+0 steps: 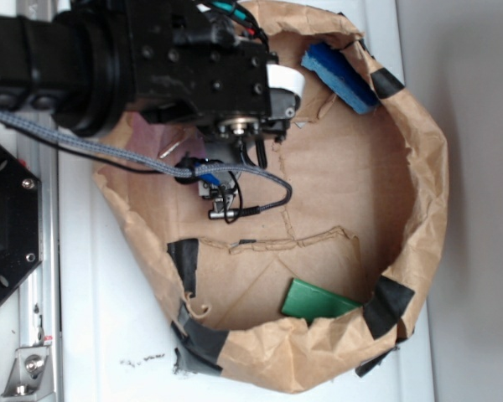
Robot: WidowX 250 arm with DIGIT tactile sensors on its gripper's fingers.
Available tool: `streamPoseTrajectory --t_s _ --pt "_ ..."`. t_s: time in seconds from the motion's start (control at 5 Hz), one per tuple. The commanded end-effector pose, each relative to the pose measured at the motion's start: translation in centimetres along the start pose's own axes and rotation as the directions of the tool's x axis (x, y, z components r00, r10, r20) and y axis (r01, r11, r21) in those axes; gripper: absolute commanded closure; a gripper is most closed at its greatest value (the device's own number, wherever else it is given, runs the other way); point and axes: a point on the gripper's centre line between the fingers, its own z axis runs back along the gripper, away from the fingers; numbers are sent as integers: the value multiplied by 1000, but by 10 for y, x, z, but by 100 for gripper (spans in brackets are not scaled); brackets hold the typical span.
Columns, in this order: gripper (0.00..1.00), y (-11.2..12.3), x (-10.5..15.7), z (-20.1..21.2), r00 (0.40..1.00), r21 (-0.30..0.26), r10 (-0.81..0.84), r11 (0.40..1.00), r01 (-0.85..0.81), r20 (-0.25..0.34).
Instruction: Grab the silver keys.
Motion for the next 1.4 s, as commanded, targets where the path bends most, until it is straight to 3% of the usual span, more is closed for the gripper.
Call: streamPoseTrajectory --t_s 0.0,1.2 --pt "100 6 0 -2 999 23 47 999 -47 21" --pt "100 5 -3 -3 998 39 47 998 -49 46"
